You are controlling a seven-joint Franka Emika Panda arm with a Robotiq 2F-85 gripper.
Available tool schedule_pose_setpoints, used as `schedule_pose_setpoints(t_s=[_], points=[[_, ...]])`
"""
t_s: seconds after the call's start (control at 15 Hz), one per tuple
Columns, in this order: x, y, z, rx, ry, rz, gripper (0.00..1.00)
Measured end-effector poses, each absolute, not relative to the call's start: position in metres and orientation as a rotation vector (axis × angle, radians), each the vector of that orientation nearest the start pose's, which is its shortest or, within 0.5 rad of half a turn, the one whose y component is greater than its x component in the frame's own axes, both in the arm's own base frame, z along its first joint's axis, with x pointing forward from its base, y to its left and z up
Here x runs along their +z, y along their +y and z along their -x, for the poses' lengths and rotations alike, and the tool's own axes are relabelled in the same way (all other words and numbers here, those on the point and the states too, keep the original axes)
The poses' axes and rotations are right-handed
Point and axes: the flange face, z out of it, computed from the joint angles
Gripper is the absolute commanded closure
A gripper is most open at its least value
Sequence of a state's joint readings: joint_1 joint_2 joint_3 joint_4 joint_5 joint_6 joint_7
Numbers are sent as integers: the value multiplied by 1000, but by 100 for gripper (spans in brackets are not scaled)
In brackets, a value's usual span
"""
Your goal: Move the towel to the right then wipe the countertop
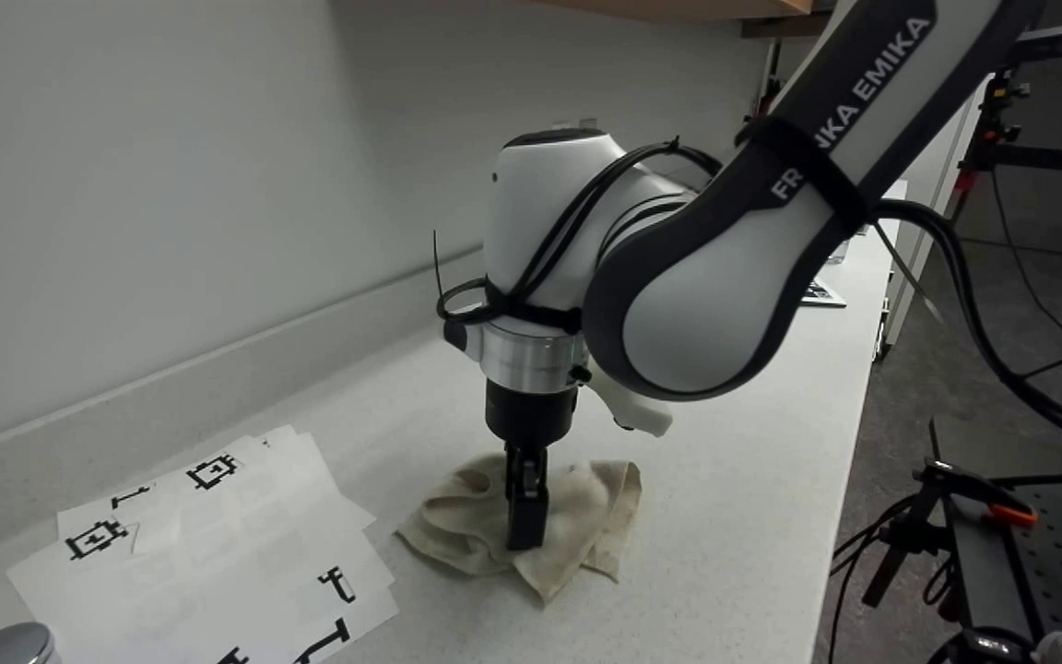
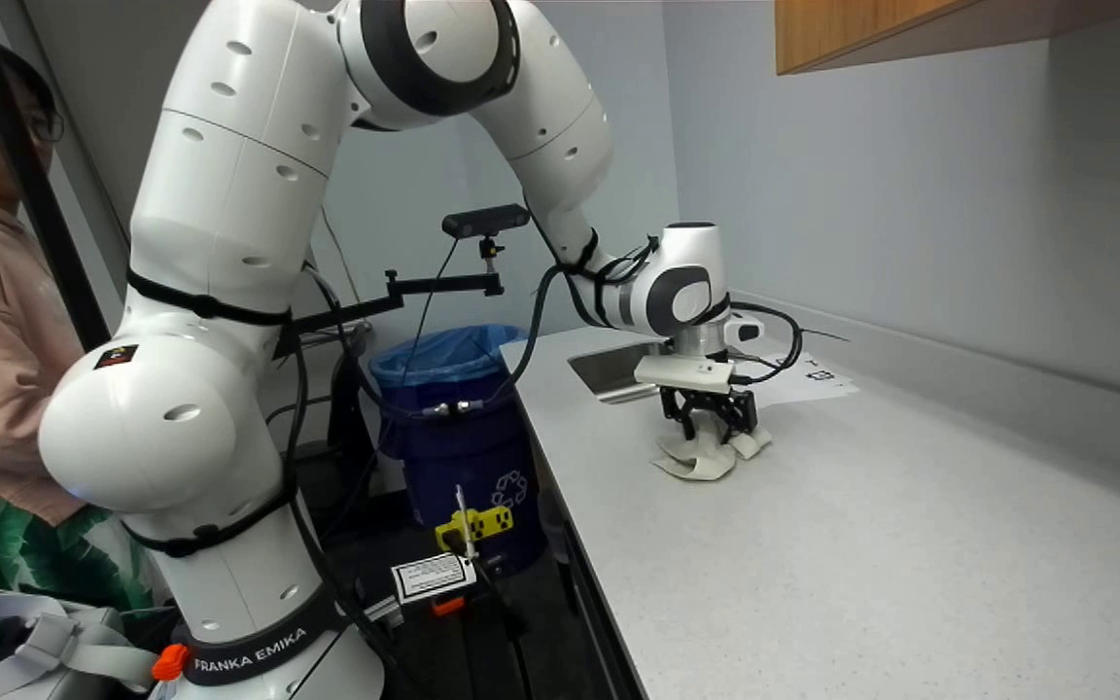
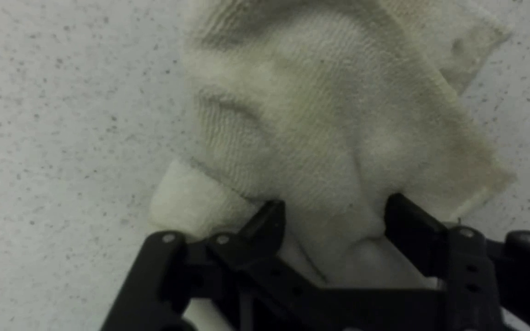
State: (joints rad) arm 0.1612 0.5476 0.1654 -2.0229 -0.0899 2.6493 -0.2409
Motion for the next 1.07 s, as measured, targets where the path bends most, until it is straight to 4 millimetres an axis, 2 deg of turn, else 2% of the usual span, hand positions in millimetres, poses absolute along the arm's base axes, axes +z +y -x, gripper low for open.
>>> schedule_pose_setpoints(t_s=[0.27, 0.53, 0.67, 1.07], points=[[189, 190, -580, -146, -885, 2970, 99], [193, 177, -584, -172, -799, 3001, 100], [194, 164, -584, -210, -731, 3023, 100], [209, 99, -565, -319, -431, 3113, 100]])
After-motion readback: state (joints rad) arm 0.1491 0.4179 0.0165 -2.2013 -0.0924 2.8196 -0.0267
